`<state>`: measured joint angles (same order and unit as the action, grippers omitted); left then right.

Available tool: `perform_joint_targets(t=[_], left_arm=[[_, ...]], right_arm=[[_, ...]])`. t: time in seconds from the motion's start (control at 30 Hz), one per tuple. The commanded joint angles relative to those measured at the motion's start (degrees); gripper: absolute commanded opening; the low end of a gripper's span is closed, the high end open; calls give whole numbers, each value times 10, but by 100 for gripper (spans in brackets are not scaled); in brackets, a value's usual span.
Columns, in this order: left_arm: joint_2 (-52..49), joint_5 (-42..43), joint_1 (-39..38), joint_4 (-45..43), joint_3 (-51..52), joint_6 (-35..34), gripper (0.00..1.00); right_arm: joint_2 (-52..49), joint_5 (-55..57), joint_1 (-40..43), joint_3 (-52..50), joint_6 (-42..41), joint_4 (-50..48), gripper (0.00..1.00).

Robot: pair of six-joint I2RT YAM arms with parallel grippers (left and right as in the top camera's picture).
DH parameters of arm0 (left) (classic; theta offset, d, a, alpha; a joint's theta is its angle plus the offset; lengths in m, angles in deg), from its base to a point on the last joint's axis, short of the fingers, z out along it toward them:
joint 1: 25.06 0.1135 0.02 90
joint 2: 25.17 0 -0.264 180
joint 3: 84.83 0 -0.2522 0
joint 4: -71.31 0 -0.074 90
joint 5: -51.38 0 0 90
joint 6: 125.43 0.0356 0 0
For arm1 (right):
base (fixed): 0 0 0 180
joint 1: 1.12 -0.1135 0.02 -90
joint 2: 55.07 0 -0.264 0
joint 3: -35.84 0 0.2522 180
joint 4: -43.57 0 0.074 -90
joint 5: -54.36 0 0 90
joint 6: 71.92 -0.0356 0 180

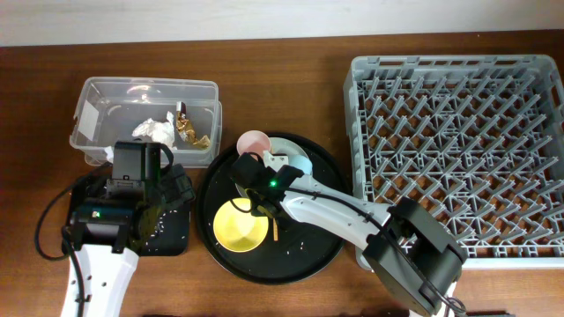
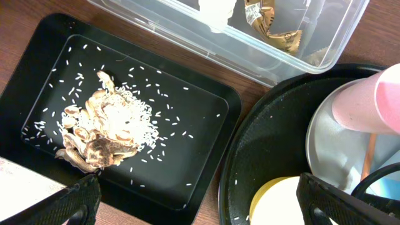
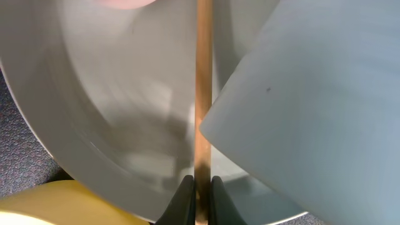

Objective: Sort waste into correct bins and load items into the dishwasher rack

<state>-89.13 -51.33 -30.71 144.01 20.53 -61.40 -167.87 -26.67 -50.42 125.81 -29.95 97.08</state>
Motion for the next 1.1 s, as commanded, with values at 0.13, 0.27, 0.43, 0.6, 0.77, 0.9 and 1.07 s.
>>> perform_joint_targets(t=[0.13,0.27,0.43,0.6,0.77,0.9,1.07], left_arm=[[1,-6,2,-1,-5,1,99],[1,-6,2,-1,-5,1,99],[1,-6,2,-1,-5,1,99],[1,-6,2,-1,-5,1,99],[1,-6,2,-1,-5,1,99],[1,-6,2,-1,-5,1,99],[1,-6,2,-1,-5,1,99]], right_arm=[[83,38,-1,3,-5,0,5],[112,87,3,30,24,10,5],[270,80,138,36,182,116,4],[281,78,289,36,295,201,4],[192,58,318,36,343,189,4],[149,41,317,36,343,185,14],[149,35,318,36,343,182,27]])
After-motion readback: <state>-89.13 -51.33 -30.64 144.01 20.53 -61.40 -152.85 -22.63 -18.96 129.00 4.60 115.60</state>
